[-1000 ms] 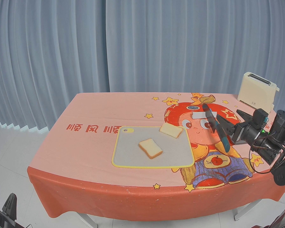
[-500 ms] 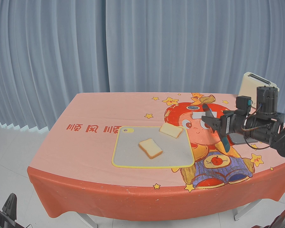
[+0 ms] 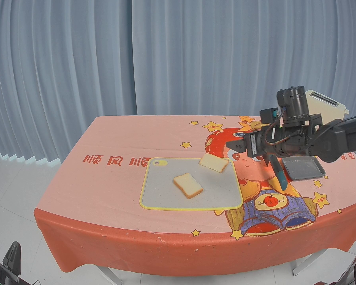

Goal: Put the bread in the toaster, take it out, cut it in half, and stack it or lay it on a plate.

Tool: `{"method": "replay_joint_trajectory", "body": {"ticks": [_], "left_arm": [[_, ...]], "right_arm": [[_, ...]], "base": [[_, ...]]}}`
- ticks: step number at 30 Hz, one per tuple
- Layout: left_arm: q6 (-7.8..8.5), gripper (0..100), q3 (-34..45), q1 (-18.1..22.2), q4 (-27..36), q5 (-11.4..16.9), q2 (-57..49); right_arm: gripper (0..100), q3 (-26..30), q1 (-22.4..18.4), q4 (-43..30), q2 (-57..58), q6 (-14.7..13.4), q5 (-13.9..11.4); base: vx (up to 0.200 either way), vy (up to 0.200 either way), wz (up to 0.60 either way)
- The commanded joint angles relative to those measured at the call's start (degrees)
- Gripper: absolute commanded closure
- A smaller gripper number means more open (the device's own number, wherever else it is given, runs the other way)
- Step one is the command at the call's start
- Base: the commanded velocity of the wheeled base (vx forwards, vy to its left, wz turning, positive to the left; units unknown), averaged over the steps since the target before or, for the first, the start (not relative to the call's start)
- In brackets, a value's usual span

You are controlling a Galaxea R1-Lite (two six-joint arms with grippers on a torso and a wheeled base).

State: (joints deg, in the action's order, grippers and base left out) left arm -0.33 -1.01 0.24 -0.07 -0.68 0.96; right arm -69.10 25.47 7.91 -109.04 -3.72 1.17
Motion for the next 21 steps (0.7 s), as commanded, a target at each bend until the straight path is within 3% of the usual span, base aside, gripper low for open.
{"method": "replay_joint_trajectory", "body": {"ticks": [1,10,21], "left_arm": [[-0.02,100,1.0,0.0,0.0,0.0,0.1],[-0.02,100,1.0,0.0,0.0,-0.1,0.1],[-0.02,100,1.0,0.0,0.0,0.0,0.1]], "right_arm": [[0,-4.7,0.6,-1.6,-8.9,-0.3,0.4],[0,-9.2,1.1,-1.3,-14.8,-0.7,3.8],[0,-14.8,2.3,-1.3,-18.2,-6.1,2.8]], "base": [[0.0,0.0,0.0],[0.0,0.0,0.0],[0.0,0.0,0.0]]}}
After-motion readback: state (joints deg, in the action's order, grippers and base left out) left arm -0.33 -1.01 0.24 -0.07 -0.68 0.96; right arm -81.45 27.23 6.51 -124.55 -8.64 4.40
